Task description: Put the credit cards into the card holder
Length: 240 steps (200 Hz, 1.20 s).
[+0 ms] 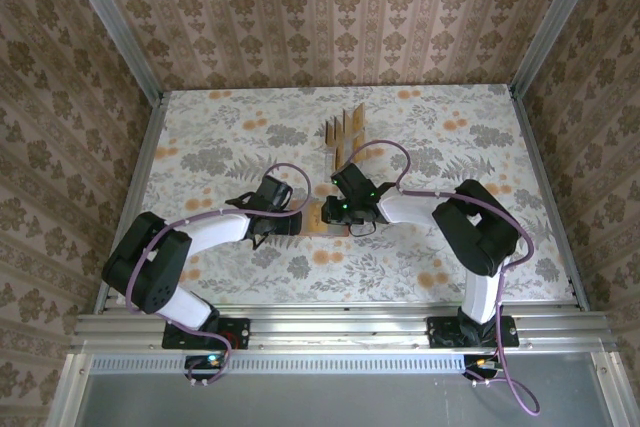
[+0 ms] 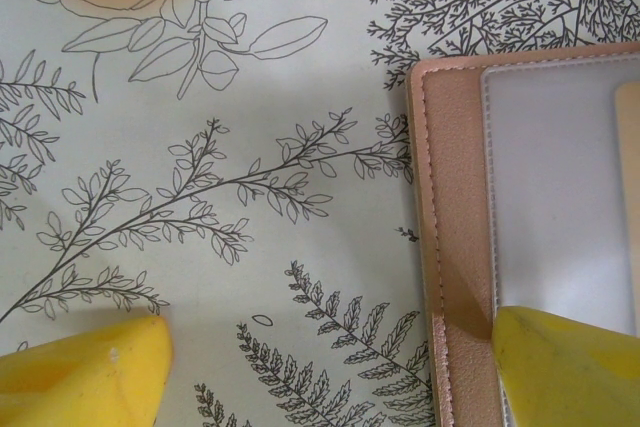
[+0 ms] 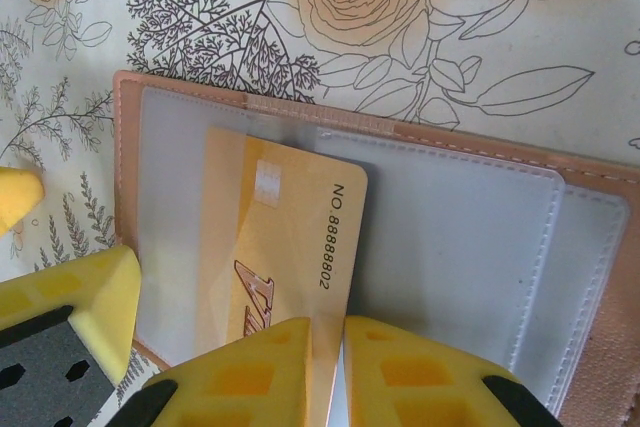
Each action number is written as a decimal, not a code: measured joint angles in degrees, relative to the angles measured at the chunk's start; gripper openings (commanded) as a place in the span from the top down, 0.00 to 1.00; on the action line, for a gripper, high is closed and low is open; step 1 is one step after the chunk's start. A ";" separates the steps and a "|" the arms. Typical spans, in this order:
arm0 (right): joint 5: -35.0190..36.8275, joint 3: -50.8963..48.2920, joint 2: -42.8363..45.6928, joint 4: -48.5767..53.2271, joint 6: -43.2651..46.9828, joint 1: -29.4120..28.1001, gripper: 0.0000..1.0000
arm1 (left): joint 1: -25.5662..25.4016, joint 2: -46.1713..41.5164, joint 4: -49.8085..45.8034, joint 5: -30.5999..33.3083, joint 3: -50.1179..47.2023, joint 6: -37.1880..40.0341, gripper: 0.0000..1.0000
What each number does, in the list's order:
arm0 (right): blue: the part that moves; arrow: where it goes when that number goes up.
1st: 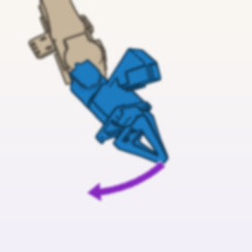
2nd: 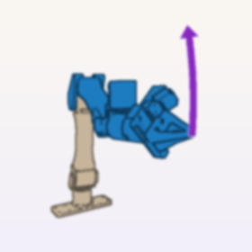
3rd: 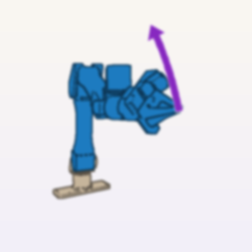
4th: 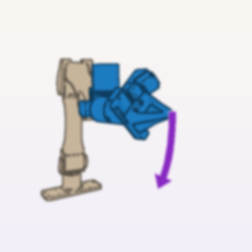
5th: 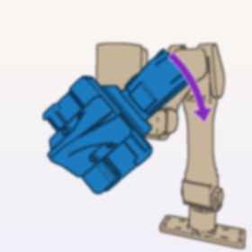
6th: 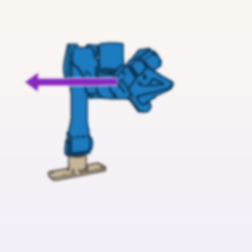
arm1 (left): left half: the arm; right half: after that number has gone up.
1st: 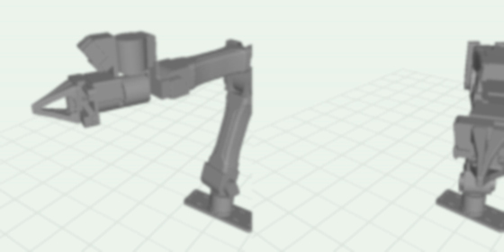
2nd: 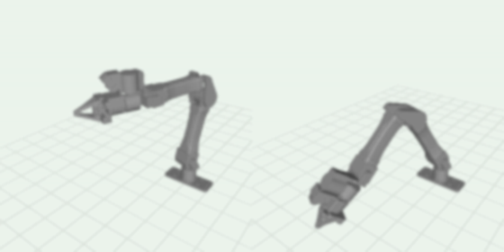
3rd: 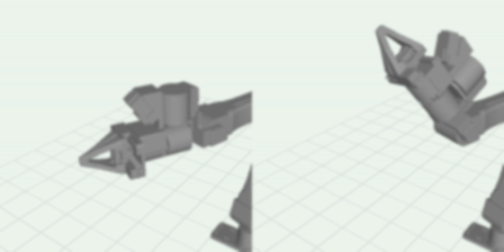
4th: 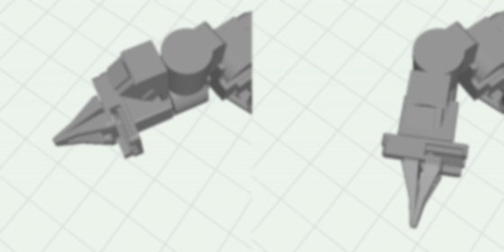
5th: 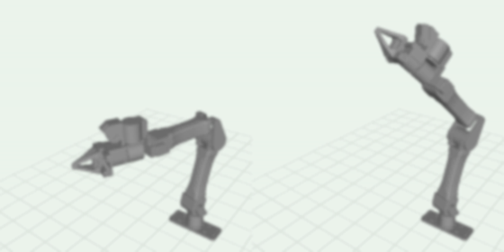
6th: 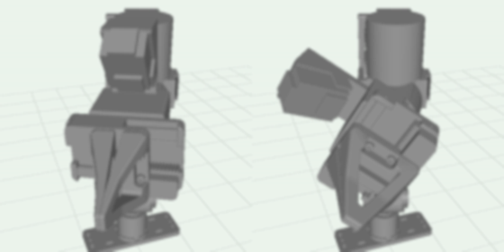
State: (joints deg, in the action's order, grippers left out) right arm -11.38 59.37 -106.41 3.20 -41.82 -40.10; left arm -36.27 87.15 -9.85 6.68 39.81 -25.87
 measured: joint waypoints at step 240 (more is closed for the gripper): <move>5.62 10.23 -1.49 16.96 9.09 -0.96 0.80 | 5.31 -2.67 -6.97 2.38 1.84 0.20 0.14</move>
State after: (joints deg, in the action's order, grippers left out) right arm -5.76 69.60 -107.90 20.16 -32.73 -41.06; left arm -30.96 84.49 -16.82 9.06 41.65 -25.67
